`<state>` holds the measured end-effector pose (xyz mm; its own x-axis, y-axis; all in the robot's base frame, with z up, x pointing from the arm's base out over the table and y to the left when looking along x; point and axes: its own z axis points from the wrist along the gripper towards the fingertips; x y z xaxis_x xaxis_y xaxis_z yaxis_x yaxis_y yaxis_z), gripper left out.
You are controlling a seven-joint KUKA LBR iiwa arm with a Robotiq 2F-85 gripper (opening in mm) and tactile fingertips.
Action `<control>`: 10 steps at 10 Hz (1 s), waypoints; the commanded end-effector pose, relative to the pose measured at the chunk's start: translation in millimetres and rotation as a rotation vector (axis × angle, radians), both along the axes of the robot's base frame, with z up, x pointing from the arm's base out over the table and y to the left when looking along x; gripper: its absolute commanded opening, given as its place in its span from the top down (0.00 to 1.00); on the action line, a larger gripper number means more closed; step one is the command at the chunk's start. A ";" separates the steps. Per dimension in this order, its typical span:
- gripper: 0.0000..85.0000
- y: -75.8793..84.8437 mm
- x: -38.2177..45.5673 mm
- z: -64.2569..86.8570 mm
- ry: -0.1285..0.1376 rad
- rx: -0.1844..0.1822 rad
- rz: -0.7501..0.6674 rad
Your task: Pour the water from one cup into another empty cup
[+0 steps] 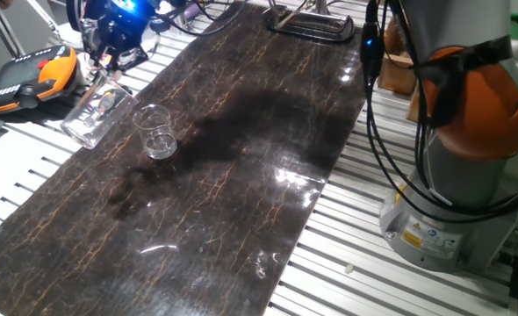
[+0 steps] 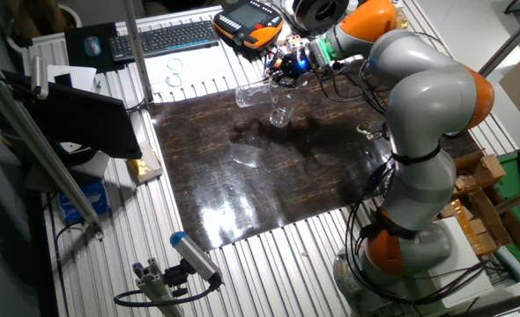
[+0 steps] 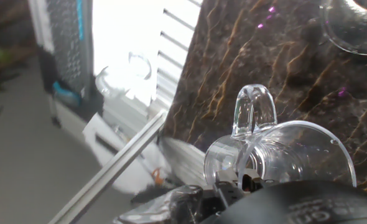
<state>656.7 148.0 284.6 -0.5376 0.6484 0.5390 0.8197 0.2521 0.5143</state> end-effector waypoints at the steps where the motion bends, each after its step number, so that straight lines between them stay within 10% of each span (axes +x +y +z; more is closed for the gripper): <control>1: 0.99 1.7 -0.7 -0.6 0.014 -0.019 -0.013; 7: 0.99 15.5 -5.4 -6.6 0.068 -0.152 -0.076; 10: 0.99 20.4 -8.3 -8.1 0.051 -0.215 -0.053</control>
<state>648.3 168.5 276.7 -0.4787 0.7773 0.4082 0.8560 0.3100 0.4136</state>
